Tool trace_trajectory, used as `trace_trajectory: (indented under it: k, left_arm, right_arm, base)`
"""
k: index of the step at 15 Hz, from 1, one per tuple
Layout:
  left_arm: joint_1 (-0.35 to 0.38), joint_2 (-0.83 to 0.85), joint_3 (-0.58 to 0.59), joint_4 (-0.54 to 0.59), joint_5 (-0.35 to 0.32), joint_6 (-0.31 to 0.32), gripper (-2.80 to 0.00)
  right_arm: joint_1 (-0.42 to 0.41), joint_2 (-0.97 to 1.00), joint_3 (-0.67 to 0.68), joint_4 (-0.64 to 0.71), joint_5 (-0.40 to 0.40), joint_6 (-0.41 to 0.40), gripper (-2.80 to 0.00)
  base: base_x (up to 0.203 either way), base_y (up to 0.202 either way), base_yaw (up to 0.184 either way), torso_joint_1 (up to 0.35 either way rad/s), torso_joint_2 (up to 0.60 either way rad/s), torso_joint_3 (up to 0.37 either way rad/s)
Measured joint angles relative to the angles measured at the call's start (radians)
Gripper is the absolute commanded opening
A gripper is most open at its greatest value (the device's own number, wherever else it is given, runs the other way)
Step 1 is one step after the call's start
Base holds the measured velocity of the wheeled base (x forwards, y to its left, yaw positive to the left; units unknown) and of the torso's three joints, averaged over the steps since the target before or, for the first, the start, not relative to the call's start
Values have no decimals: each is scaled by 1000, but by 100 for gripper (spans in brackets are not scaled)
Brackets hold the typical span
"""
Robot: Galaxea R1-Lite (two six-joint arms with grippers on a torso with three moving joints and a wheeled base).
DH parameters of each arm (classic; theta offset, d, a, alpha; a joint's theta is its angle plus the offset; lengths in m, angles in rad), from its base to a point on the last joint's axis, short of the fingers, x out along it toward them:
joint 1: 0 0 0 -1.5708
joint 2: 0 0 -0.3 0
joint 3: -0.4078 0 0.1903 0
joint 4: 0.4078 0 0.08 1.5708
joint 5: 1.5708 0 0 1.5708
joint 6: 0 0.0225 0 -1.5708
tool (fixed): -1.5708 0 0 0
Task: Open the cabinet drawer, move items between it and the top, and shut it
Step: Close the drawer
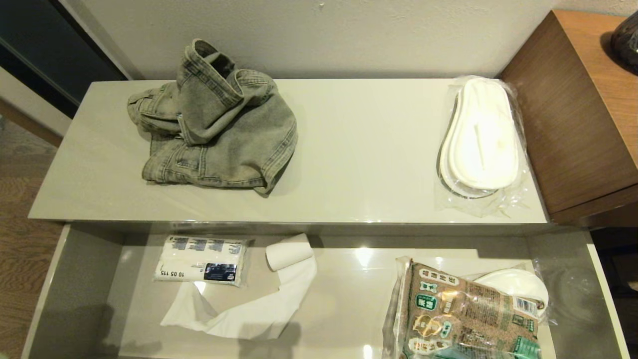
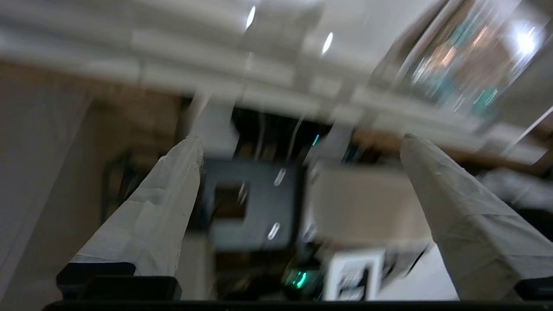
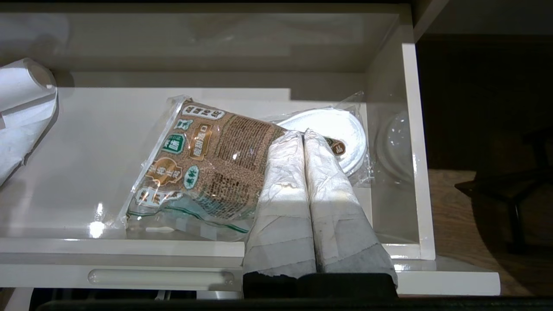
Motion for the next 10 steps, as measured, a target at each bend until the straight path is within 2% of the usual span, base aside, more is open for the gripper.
trace_trajectory:
  k: [4, 6, 7, 8, 10]
  left_arm:
    - [4, -210, 284, 94, -36, 93, 0]
    - [9, -260, 372, 103, -52, 115, 0]
    - [11, -273, 395, 102, -56, 118, -32]
    - [11, -281, 406, 97, -59, 120, -280]
    - [12, -295, 429, 90, -66, 125, -280]
  right_arm:
    - [0, 0, 0, -1, 1, -3, -280]
    - [0, 0, 0, -1, 2, -3, -280]
    - [0, 0, 0, -1, 2, -4, -280]
    - [0, 0, 0, -1, 3, -4, -280]
    - [0, 0, 0, -1, 4, -5, -280]
  base:
    - [0, 0, 0, 0, 0, 0]
    - [0, 0, 0, 0, 0, 0]
    - [0, 0, 0, 0, 0, 0]
    - [0, 0, 0, 0, 0, 0]
    - [0, 0, 0, 0, 0, 0]
